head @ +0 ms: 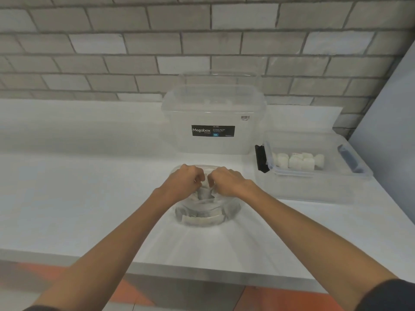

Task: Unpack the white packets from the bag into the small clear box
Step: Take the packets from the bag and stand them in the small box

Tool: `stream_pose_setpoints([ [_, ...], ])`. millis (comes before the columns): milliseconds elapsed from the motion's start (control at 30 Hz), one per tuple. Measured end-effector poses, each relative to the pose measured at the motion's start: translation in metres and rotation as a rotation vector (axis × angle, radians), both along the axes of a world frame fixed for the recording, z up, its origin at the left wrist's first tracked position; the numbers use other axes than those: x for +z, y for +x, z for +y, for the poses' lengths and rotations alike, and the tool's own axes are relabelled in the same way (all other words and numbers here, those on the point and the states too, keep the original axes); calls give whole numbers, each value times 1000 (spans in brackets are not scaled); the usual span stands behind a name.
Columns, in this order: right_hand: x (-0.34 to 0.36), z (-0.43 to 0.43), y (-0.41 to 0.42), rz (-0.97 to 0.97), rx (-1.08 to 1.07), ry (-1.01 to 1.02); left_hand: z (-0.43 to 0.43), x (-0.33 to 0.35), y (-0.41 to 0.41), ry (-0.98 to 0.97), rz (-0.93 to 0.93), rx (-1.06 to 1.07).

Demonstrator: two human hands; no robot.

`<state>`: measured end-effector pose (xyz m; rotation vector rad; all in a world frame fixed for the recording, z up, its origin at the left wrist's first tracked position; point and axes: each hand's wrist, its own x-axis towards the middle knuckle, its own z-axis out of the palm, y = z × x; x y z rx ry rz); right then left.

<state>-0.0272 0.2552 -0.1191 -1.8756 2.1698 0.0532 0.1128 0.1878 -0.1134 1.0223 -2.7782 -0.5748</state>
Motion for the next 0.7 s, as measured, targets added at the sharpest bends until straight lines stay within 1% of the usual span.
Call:
stream_pose_setpoints([
  [200, 13, 4, -6, -107, -48, -56, -4, 0, 6, 89, 91, 19],
  [367, 29, 6, -8, -213, -50, -180, -1, 8, 9, 212, 229, 68],
  [567, 50, 8, -8, -393, -66, -311, 1, 18, 11, 296, 348, 34],
  [700, 55, 13, -7, -543, -139, -431, 4, 23, 11, 471, 486, 114],
])
